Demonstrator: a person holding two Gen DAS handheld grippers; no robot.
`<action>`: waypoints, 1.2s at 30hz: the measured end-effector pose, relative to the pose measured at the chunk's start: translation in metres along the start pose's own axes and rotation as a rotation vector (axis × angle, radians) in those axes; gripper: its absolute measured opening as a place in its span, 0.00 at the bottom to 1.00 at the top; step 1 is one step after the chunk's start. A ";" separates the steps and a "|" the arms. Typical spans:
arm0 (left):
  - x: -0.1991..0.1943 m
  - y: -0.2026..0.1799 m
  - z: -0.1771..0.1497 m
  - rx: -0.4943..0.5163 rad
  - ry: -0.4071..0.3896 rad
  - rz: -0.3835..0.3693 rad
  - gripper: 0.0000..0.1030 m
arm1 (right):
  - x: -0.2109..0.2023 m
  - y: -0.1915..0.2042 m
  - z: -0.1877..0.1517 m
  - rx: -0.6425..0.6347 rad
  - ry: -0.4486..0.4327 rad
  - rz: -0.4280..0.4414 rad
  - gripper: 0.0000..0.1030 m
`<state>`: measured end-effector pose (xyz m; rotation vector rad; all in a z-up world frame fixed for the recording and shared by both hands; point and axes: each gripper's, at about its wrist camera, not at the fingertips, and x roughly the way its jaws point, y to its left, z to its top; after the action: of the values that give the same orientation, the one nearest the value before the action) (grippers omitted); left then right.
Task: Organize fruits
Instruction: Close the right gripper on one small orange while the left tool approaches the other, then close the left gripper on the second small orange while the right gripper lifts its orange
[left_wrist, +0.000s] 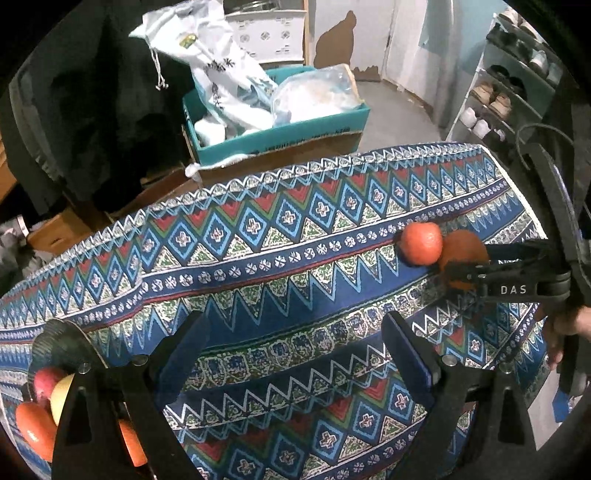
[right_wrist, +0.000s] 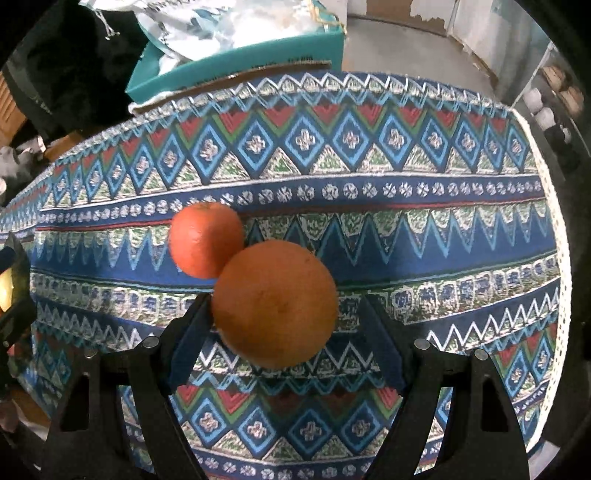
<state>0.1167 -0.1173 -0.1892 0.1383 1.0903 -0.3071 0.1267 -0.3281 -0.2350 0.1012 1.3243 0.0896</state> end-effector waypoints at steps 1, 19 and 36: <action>0.002 0.001 0.000 -0.002 0.003 -0.002 0.93 | 0.003 -0.001 0.000 0.001 0.001 0.007 0.78; 0.030 -0.044 0.029 -0.031 0.026 -0.121 0.93 | -0.039 -0.034 -0.002 0.098 -0.129 -0.059 0.63; 0.087 -0.111 0.032 -0.016 0.114 -0.222 0.93 | -0.061 -0.089 -0.026 0.271 -0.149 -0.010 0.63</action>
<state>0.1457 -0.2458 -0.2472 0.0205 1.2234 -0.4946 0.0871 -0.4231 -0.1936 0.3247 1.1823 -0.1051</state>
